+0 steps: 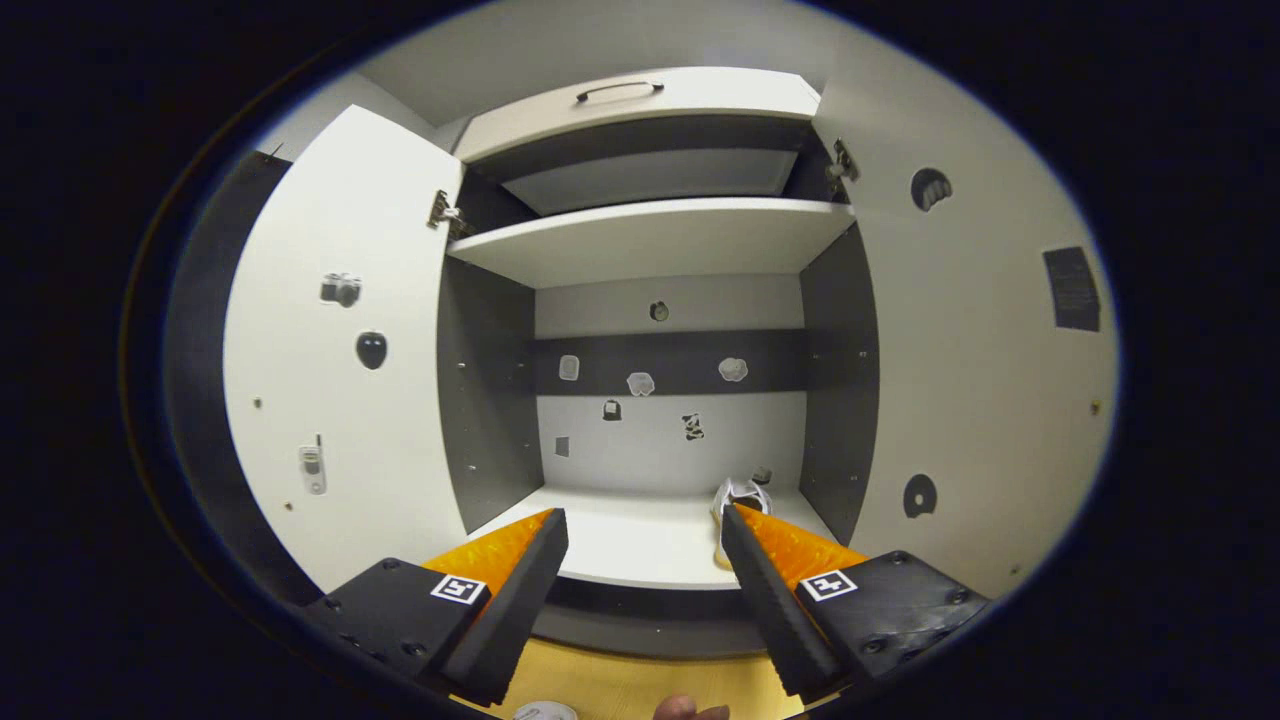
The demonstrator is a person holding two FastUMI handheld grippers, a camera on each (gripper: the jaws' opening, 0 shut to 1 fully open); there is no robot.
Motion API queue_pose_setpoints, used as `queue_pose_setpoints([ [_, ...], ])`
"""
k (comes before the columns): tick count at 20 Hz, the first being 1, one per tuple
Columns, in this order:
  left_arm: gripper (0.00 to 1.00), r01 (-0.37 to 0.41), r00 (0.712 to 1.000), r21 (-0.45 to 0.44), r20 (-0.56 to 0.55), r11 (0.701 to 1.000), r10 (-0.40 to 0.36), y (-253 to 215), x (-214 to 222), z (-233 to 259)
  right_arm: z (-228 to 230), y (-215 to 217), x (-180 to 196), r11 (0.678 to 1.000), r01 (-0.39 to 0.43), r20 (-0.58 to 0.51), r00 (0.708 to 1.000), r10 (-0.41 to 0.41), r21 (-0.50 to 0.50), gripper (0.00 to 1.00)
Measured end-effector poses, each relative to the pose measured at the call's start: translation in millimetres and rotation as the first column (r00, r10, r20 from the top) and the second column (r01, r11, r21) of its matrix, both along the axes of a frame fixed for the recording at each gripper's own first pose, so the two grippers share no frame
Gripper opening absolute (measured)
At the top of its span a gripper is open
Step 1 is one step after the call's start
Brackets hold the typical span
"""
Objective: Grab one shoe with the right hand and put it into the shoe cabinet, grab the other shoe with the left hand and put it into the shoe cabinet; then close the right door with the right hand and the left door with the left hand.
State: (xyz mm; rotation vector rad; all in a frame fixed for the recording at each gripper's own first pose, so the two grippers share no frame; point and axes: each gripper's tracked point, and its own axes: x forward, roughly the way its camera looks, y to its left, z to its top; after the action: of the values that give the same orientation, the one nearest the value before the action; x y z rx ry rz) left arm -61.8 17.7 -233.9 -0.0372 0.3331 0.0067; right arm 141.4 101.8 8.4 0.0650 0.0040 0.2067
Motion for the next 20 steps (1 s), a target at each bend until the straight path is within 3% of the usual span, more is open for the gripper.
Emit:
queue_pose_setpoints([
  [5, 0.97, 0.081, 0.988, -0.008, -0.132, 0.997, -0.081, -24.3, -13.5, -75.6, 5.4, -14.4, -59.0, 1.0, -0.011, 0.012, 1.0, 0.011, 0.01, 0.98],
  [12, 0.94, 0.128, 0.952, -0.039, -0.275, 0.991, -0.134, -38.0, 4.6, -172.8, 18.7, -53.4, -93.1, 0.999, 0.04, 0.029, 0.999, -0.04, -0.013, 0.98],
  [14, 0.89, 0.14, 0.943, -0.025, -0.302, 0.99, -0.141, -38.0, 17.9, -195.9, 20.5, -68.3, -98.2, 0.996, 0.074, 0.055, 0.996, -0.072, -0.045, 0.98],
  [17, 0.71, 0.135, 0.943, -0.014, -0.305, 0.991, -0.132, -41.3, 39.5, -211.5, 20.8, -85.5, -103.9, 0.991, 0.11, 0.062, 0.992, -0.105, -0.07, 0.98],
  [20, 0.69, 0.144, 0.946, 0.012, -0.294, 0.989, -0.135, -45.6, 63.8, -217.8, 22.0, -98.5, -105.0, 0.987, 0.141, 0.059, 0.989, -0.137, -0.075, 0.98],
])
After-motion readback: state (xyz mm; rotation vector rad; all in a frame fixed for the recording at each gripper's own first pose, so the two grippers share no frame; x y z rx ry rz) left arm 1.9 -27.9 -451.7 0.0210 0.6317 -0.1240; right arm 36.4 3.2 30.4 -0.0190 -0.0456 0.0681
